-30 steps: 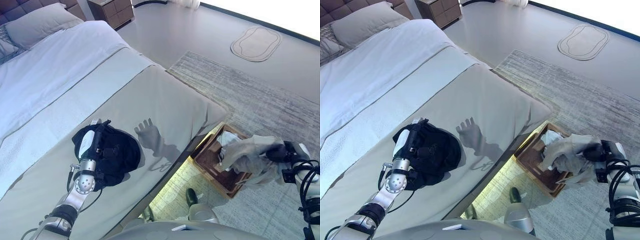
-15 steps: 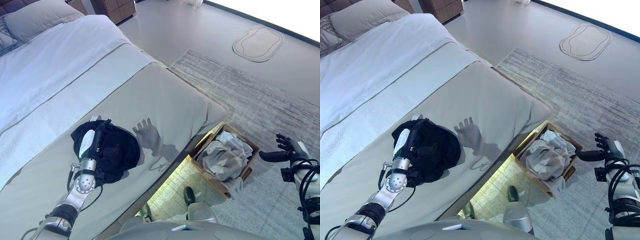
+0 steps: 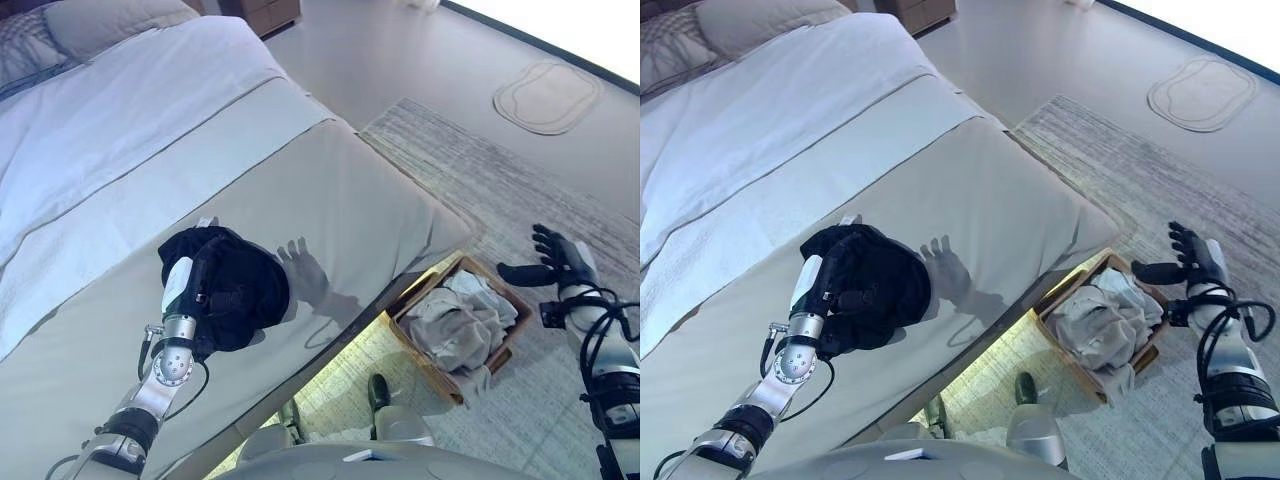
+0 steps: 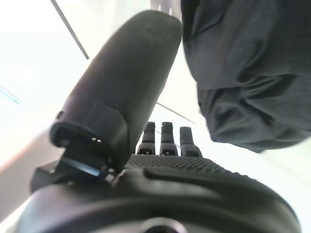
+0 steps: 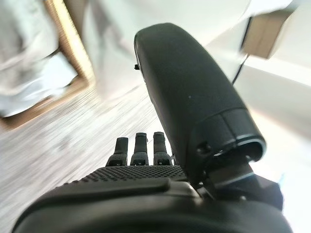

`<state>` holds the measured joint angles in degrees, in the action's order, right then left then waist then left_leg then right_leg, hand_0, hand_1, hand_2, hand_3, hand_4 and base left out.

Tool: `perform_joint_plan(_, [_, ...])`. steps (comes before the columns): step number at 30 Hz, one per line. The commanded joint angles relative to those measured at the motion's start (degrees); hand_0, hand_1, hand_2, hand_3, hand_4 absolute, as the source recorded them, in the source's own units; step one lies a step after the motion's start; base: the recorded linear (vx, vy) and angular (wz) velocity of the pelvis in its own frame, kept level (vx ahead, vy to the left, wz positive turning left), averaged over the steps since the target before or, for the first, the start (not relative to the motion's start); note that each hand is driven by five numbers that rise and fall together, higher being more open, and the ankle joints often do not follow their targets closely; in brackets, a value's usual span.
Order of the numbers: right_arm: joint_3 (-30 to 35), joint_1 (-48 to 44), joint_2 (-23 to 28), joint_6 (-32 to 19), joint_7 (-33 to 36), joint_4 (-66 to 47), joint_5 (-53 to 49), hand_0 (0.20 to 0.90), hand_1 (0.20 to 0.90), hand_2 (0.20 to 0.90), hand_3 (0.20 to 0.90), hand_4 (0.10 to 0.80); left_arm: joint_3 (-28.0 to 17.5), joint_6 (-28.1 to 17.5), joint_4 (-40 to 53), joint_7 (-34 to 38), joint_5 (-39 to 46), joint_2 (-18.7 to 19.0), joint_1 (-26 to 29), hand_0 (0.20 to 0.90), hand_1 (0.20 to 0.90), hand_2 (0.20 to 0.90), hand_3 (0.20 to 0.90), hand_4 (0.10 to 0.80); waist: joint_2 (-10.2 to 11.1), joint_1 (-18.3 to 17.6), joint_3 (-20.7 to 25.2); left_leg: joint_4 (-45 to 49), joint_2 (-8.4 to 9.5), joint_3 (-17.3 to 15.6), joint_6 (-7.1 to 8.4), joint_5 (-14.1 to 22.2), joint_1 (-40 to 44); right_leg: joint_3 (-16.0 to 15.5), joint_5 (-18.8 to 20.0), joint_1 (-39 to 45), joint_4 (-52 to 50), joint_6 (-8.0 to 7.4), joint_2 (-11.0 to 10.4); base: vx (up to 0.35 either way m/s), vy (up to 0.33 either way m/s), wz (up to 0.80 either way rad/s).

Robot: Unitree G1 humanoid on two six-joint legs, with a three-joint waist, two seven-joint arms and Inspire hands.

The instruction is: Pick up the clothes from the bed and place them into the basket

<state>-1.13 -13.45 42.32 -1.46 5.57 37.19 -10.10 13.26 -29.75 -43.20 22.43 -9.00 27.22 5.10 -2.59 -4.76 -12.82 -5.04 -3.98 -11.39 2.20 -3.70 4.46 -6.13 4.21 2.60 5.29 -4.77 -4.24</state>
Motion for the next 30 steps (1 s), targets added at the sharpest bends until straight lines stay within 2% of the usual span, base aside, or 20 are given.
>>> perform_joint_plan(1, [-1.45, -9.76, 0.84, -6.76, 2.72, -3.79, 3.71, 0.9, 0.9, 0.9, 0.9, 0.8, -2.6, -2.48, 1.16, 4.15, -0.17, 2.1, 2.55, 0.9, 0.9, 0.9, 0.9, 0.8, 2.63, 3.13, 3.15, 5.22, 2.05, 4.56, 0.3, 7.88, 0.64, -2.53, -6.26, -1.37, -7.36, 0.87, 0.24, 0.079, -0.024, 0.23])
perform_joint_plan(6, [-5.67, -14.73, 1.13, -5.47, 8.69, -3.51, 11.05, 0.9, 0.9, 0.9, 0.9, 0.8, -3.04, -1.51, 1.53, 4.11, 0.16, 1.75, 1.37, 0.9, 0.9, 0.9, 0.9, 0.8, 2.64, 5.73, 2.87, 7.01, 2.6, 7.18, 0.37, 8.2, -0.44, -4.16, -7.55, -0.73, -8.65, 1.71, -0.24, 0.077, -0.004, 0.3])
perform_joint_plan(14, [-13.07, -21.16, 1.8, -1.08, 9.32, -3.6, 21.19, 0.9, 0.9, 0.9, 0.9, 0.8, -4.71, -0.94, 2.34, 3.5, 0.61, 1.81, -1.6, 0.9, 0.9, 0.9, 0.9, 0.8, 2.98, 9.84, 1.55, 10.08, 3.59, 10.92, 0.65, 8.48, -2.43, -7.31, -9.46, -0.2, -11.17, 3.08, -1.29, 0.104, 0.013, 0.34])
perform_joint_plan(17, [-16.72, -25.34, 2.91, -0.13, 10.91, -3.61, 26.31, 0.9, 0.9, 0.9, 0.9, 0.8, -5.11, -0.63, 4.65, 2.55, 1.41, 3.14, -2.7, 0.9, 0.9, 0.9, 0.9, 0.8, 2.78, 12.65, -0.83, 14.08, 4.07, 12.91, 0.58, 8.96, -5.67, -9.69, -11.81, -2.26, -16.31, 4.34, -1.8, 0.039, 0.035, 0.37])
perform_joint_plan(23, [-21.35, -32.99, 4.44, 2.61, 9.63, -3.29, 28.33, 0.9, 0.9, 0.9, 0.9, 0.8, -5.58, -1.66, 7.3, 1.72, 2.56, 4.88, -3.34, 0.9, 0.9, 0.9, 0.9, 0.8, 1.72, 16.76, -5.97, 18.33, 5.5, 16.5, 0.57, 8.86, -11.31, -12.54, -14.12, -6.56, -22.4, 5.85, -2.88, -0.042, 0.019, 0.37])
perform_joint_plan(30, [-26.13, -40.27, 4.58, 6.43, 9.52, -2.88, 30.98, 0.9, 0.9, 0.9, 0.9, 0.8, -5.35, -2.32, 11.34, 1.37, 3.18, 6.71, -4.7, 0.9, 0.9, 0.9, 0.9, 0.8, -0.74, 22.4, -13.35, 26.24, 7.94, 19.34, -0.58, 9.25, -20.09, -17.69, -18.72, -14.47, -37.24, 8.22, -6.8, -0.046, 0.004, 0.43])
